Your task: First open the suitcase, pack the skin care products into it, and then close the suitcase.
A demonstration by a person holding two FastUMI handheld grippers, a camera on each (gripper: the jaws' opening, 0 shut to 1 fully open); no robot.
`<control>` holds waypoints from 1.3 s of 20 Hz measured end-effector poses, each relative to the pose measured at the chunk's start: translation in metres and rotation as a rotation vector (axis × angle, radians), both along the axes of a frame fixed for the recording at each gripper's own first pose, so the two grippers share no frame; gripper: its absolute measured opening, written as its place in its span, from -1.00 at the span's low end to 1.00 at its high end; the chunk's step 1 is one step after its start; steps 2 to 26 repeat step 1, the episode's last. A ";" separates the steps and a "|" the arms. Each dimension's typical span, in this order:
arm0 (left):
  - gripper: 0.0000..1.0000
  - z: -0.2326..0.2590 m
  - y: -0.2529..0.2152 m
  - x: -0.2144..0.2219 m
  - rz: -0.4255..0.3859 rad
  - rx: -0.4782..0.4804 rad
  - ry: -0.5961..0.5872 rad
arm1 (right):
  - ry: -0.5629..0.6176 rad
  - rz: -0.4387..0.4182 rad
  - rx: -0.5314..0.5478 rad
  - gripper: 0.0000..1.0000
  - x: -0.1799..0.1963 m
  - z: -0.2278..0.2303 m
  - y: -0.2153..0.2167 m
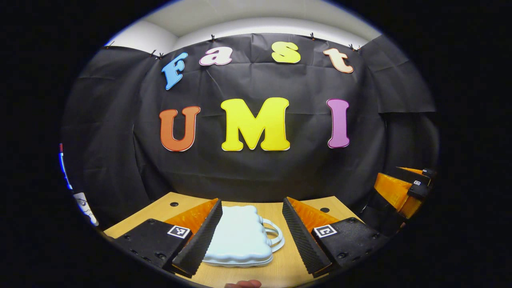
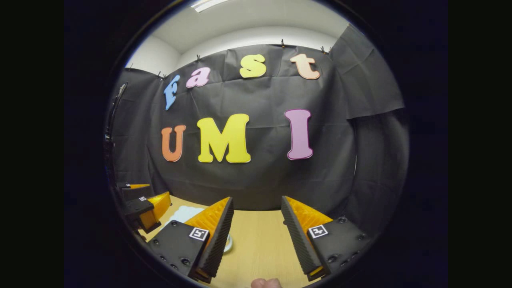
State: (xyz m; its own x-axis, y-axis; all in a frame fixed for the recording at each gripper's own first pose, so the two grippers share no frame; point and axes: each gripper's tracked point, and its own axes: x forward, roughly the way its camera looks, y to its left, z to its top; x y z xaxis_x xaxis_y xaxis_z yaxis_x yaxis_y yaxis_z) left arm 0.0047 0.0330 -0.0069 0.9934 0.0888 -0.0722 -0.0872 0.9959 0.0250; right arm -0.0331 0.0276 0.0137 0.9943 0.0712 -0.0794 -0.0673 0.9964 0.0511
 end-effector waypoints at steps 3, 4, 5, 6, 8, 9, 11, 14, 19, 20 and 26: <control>0.92 0.000 0.001 -0.001 0.001 0.001 0.004 | -0.002 -0.001 -0.002 0.45 0.000 0.002 0.000; 0.92 0.000 0.001 -0.001 0.001 0.001 0.004 | -0.002 -0.001 -0.002 0.45 0.000 0.002 0.000; 0.92 0.000 0.001 -0.001 0.001 0.001 0.004 | -0.002 -0.001 -0.002 0.45 0.000 0.002 0.000; 0.92 0.000 0.001 -0.001 0.001 0.001 0.004 | -0.002 -0.001 -0.002 0.45 0.000 0.002 0.000; 0.92 0.000 0.001 -0.001 0.001 0.001 0.004 | -0.002 -0.001 -0.002 0.45 0.000 0.002 0.000; 0.92 0.000 0.001 -0.001 0.001 0.001 0.004 | -0.002 -0.001 -0.002 0.45 0.000 0.002 0.000; 0.92 0.000 0.001 -0.001 0.001 0.001 0.004 | -0.002 -0.001 -0.002 0.45 0.000 0.002 0.000; 0.92 0.000 0.001 -0.001 0.001 0.001 0.004 | -0.002 -0.001 -0.002 0.45 0.000 0.002 0.000; 0.92 0.000 0.001 -0.001 0.001 0.001 0.004 | -0.002 -0.001 -0.002 0.45 0.000 0.002 0.000; 0.92 0.000 0.001 -0.001 0.001 0.001 0.004 | -0.002 -0.001 -0.002 0.45 0.000 0.002 0.000; 0.92 0.000 0.001 -0.001 0.001 0.001 0.004 | -0.002 -0.001 -0.002 0.45 0.000 0.002 0.000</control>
